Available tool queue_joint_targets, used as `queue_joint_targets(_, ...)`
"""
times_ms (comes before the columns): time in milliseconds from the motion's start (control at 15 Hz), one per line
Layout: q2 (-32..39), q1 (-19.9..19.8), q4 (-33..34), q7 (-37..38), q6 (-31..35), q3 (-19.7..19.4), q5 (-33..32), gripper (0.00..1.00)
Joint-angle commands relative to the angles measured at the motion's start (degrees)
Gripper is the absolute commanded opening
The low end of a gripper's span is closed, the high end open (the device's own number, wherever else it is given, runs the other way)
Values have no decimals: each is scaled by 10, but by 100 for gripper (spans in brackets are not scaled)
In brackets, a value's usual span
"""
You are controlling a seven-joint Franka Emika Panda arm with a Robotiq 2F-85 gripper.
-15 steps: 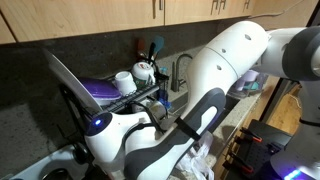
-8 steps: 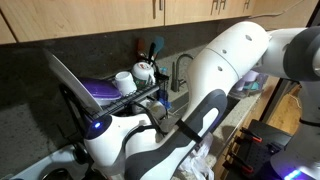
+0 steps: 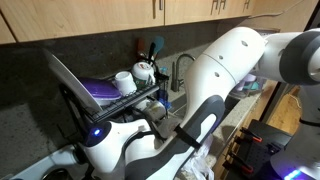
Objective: Take the objects from the white bowl one at a time and put them in the plastic bag
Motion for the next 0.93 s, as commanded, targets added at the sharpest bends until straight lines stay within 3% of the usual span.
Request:
queue_joint_targets(0, 29, 2, 38, -23, -28, 2, 3, 50)
queue_joint_targets(67, 36, 3, 45, -24, -31, 2, 3, 65)
queue_joint_targets(133, 42, 3, 52, -25, -34, 2, 3, 62)
queue_joint_targets(333, 55, 7, 68, -25, -45, 1, 2, 66)
queue_joint_targets(467, 58, 10, 72, -25, -49, 0, 1, 39)
queue_joint_targets(667, 53, 11, 67, -22, -45, 0, 0, 14)
queue_joint_targets(733, 49, 11, 62, -20, -41, 0, 0, 8)
queue_joint_targets(867, 41, 10, 55, -18, -34, 0, -1, 4)
